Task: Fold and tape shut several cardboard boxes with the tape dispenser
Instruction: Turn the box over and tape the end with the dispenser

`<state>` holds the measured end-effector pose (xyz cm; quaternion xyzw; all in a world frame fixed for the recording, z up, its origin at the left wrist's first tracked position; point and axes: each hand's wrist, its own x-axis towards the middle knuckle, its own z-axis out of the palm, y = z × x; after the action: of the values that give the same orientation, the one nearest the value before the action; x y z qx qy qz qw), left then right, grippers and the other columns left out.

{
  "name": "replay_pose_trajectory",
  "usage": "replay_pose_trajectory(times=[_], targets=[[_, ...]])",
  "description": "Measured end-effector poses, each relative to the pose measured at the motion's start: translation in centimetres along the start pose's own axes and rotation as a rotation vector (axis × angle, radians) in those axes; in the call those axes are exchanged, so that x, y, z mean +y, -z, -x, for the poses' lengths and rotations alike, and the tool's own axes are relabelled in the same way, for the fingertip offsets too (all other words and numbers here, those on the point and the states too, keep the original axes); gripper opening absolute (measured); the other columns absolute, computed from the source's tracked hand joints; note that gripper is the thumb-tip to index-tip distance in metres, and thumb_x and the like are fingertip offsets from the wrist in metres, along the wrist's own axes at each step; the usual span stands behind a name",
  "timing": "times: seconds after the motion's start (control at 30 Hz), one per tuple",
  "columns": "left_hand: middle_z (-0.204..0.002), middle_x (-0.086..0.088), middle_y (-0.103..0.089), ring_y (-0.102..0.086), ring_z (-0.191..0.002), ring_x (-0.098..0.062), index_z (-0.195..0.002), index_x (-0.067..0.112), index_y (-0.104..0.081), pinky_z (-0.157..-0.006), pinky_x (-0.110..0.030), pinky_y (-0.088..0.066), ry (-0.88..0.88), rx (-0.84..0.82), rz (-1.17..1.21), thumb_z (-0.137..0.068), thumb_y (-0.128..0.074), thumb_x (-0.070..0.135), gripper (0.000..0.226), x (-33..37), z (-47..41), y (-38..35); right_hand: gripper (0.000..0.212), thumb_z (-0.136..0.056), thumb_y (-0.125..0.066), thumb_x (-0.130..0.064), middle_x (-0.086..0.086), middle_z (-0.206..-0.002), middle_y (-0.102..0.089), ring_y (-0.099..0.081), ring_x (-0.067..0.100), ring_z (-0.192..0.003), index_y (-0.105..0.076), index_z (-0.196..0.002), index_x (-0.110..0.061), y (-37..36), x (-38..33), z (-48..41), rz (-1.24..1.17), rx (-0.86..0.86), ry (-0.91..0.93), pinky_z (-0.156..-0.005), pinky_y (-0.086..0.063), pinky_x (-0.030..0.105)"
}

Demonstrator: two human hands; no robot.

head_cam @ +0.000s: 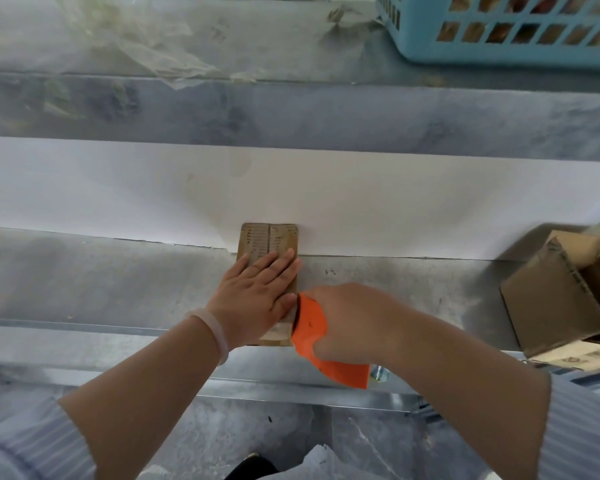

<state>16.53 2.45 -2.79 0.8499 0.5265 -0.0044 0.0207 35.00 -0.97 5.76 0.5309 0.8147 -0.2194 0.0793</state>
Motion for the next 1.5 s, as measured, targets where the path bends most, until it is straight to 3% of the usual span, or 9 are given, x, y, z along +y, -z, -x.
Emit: replay_pose_trajectory(times=[0.53, 0.7, 0.8, 0.9, 1.03, 1.13, 1.3, 1.43, 1.5], targets=[[-0.148, 0.024, 0.023, 0.006, -0.147, -0.002, -0.144, 0.039, 0.02, -0.118, -0.032, 0.006, 0.009, -0.042, 0.021, -0.059, 0.042, 0.071, 0.094, 0.3, -0.1, 0.6, 0.03, -0.089, -0.053, -0.037, 0.0, -0.104, -0.067, -0.064, 0.024, -0.096, -0.06, -0.114, -0.022, -1.7, 0.0, 0.4, 0.029, -0.005, -0.082, -0.081, -0.053, 0.036], [-0.149, 0.024, 0.02, 0.006, -0.146, -0.001, -0.14, 0.041, 0.021, -0.12, -0.033, 0.006, 0.008, -0.033, 0.065, -0.053, 0.048, 0.069, 0.095, 0.0, 0.0, 0.3, 0.047, -0.095, -0.05, -0.029, 0.004, -0.123, -0.059, -0.062, 0.028, -0.107, -0.038, -0.14, -0.02, -0.5, 2.8, 1.1, 0.144, 0.094, -0.149, -0.083, -0.048, 0.035], [-0.151, 0.023, 0.016, 0.005, -0.146, -0.001, -0.142, 0.039, 0.017, -0.118, -0.031, 0.008, -0.005, 0.008, 0.074, -0.058, 0.045, 0.069, 0.094, -0.2, 0.0, 0.1, 0.07, -0.095, -0.051, -0.025, 0.003, -0.112, -0.062, -0.066, 0.027, -0.088, -0.011, -0.152, -0.027, -1.7, 5.3, 0.8, 0.206, 0.197, -0.211, -0.067, -0.049, 0.032], [-0.152, 0.023, 0.009, 0.001, -0.145, -0.002, -0.144, 0.037, 0.009, -0.116, -0.03, 0.008, -0.014, 0.01, 0.085, -0.067, 0.039, 0.07, 0.09, -0.3, 0.0, 0.0, 0.087, -0.094, -0.049, -0.019, 0.009, -0.106, -0.065, -0.065, 0.027, -0.089, 0.016, -0.152, -0.029, -3.3, 8.0, 0.4, 0.437, 0.227, -0.114, -0.074, -0.046, 0.034], [-0.155, 0.014, -0.018, -0.027, -0.143, -0.01, -0.15, 0.028, -0.018, -0.114, -0.034, -0.009, -0.019, 0.0, 0.055, -0.093, 0.012, 0.062, 0.072, -0.5, 0.1, 0.1, 0.096, -0.07, -0.075, -0.015, 0.01, -0.071, -0.066, -0.062, 0.029, -0.06, -0.027, -0.15, -0.036, -5.0, 10.5, -1.2, 0.537, 0.247, -0.091, -0.067, -0.045, 0.039], [-0.15, 0.008, -0.039, -0.046, -0.134, -0.015, -0.146, 0.023, -0.039, -0.108, -0.037, -0.021, -0.014, 0.019, 0.031, -0.102, -0.006, 0.051, 0.062, -0.7, 0.2, 0.0, 0.096, -0.06, -0.078, -0.016, 0.017, -0.082, -0.069, -0.064, 0.035, -0.07, -0.041, -0.146, -0.034, -7.5, 11.1, -1.8, 0.578, 0.263, -0.071, -0.076, -0.048, 0.044], [-0.157, 0.018, -0.008, -0.013, -0.146, -0.005, -0.149, 0.035, -0.009, -0.116, -0.031, -0.002, -0.003, 0.022, 0.092, -0.093, 0.004, 0.064, 0.065, -0.5, 0.1, 0.0, 0.094, -0.039, -0.087, -0.026, 0.026, -0.104, -0.068, -0.065, 0.045, -0.093, -0.063, -0.13, -0.027, -11.0, 9.3, -1.4, 0.47, 0.159, -0.099, -0.084, -0.053, 0.052], [-0.155, 0.023, 0.006, 0.004, -0.145, 0.001, -0.148, 0.04, 0.0, -0.118, -0.028, 0.008, 0.011, 0.052, 0.119, -0.085, 0.0, 0.065, 0.068, -0.4, 0.0, 0.0, 0.108, -0.07, -0.073, -0.024, 0.028, -0.13, -0.052, -0.053, 0.043, -0.116, -0.006, -0.152, -0.042, -10.4, 6.9, -1.7, 0.381, 0.198, -0.192, -0.1, -0.04, 0.055], [-0.155, 0.022, 0.0, -0.003, -0.146, -0.001, -0.15, 0.038, -0.008, -0.119, -0.03, 0.004, 0.013, 0.08, 0.137, -0.086, -0.007, 0.065, 0.07, -0.4, 0.1, 0.0, 0.098, -0.081, -0.064, -0.023, 0.025, -0.137, -0.045, -0.048, 0.042, -0.122, 0.001, -0.153, -0.039, -9.9, 6.4, -1.5, 0.326, 0.206, -0.249, -0.105, -0.036, 0.053]])
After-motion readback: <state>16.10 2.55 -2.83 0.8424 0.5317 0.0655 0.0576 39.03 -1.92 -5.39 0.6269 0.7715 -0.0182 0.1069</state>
